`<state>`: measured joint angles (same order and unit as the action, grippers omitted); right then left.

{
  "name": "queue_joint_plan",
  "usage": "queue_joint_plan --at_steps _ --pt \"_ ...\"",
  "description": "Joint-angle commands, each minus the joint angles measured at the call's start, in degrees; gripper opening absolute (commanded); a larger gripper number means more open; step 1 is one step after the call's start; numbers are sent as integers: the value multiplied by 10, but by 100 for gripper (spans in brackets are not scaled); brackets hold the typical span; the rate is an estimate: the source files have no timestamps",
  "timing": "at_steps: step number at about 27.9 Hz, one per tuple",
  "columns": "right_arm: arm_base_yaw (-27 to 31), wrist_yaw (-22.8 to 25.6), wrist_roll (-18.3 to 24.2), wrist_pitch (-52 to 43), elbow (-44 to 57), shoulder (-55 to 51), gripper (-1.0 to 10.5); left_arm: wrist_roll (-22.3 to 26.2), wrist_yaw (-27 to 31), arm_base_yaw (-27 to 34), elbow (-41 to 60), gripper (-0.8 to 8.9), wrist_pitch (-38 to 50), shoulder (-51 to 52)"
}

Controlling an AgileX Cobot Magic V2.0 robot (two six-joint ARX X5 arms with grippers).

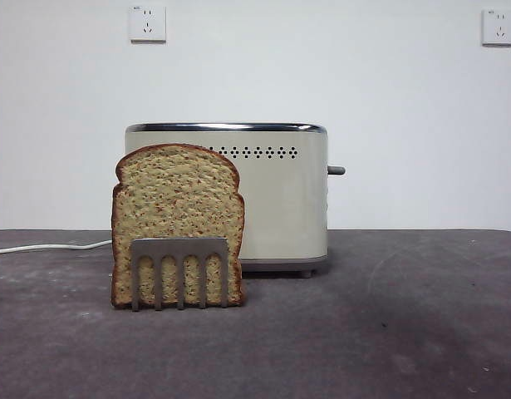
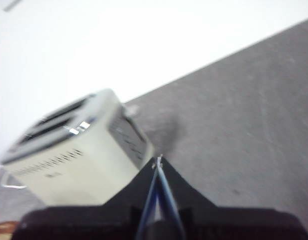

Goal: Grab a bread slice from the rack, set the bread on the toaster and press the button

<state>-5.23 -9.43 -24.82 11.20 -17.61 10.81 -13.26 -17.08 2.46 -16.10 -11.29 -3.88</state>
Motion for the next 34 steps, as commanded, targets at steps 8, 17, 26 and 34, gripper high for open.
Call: queue_joint_plan --at_steps 8,17,26,34 --pt "-1 -114 122 132 -223 176 -12 63 -153 1 -163 -8 -81 -133" --pt "-2 -167 263 350 -401 312 -12 172 -281 -1 -286 -8 -210 -240" --pt "-2 -177 300 393 -440 338 -12 228 -280 -34 -331 0 -273 -278" --pt "-2 -177 303 394 -440 338 -12 235 -259 -75 -347 606 -263 -300"
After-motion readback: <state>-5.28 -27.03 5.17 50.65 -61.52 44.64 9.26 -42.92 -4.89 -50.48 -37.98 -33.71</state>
